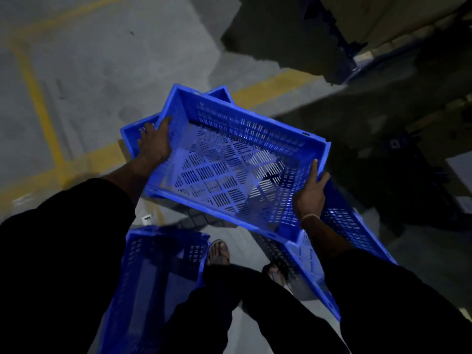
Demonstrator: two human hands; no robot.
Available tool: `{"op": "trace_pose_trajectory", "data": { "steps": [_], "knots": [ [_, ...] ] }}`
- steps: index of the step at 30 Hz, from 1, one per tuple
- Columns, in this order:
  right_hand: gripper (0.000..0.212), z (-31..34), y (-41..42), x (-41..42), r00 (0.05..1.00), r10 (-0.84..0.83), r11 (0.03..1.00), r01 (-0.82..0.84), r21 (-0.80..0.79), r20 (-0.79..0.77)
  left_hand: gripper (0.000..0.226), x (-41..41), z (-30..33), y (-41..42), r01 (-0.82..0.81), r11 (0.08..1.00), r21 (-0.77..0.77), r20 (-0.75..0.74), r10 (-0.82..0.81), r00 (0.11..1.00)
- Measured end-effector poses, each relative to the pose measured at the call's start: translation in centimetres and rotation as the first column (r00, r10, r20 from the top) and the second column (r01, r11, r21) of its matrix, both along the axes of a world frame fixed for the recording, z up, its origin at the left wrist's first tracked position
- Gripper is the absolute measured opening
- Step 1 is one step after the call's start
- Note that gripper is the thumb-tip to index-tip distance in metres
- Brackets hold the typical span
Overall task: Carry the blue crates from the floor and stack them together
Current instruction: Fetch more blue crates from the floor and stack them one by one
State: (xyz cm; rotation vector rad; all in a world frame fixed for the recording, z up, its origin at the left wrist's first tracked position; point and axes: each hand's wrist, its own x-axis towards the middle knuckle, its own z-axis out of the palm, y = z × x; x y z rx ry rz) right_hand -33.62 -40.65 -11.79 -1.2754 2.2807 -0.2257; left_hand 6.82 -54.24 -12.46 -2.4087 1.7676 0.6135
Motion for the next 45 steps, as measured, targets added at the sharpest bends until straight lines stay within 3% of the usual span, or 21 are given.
{"op": "trace_pose_trajectory", "data": {
  "steps": [5,12,17,23,38,45],
  "knots": [
    [0.107,6.7,1.7,-3.1,1.000,-0.014,1.000,0.015,-0.017,0.020,0.077,-1.7,6.8,2.4,0.139,0.989,-0.043,-0.064,-0.141,0.988],
    [0.090,19.8,6.9,-6.1,0.988,-0.095,0.986,0.110,-0.126,0.118,0.086,-3.0,20.3,5.5,0.445,0.895,-0.030,-0.045,-0.446,0.894],
    [0.071,26.3,12.5,-7.7,0.976,-0.161,0.969,0.185,-0.165,0.150,0.068,-4.8,28.2,8.3,0.484,0.871,-0.085,-0.097,-0.490,0.866],
    [0.059,31.4,20.7,-9.7,0.962,-0.231,0.940,0.259,-0.221,0.144,0.065,-7.7,34.1,12.9,0.521,0.836,-0.170,-0.191,-0.547,0.815],
    [0.060,35.4,46.6,-19.1,0.865,-0.494,0.821,0.498,-0.280,0.089,0.061,-24.2,35.6,27.1,0.694,0.667,-0.272,-0.208,-0.744,0.634],
    [0.061,36.6,61.9,-23.4,0.733,-0.677,0.677,0.658,-0.329,0.073,0.060,-36.7,37.7,35.7,0.828,0.473,-0.302,-0.271,-0.875,0.401]
  ]
}}
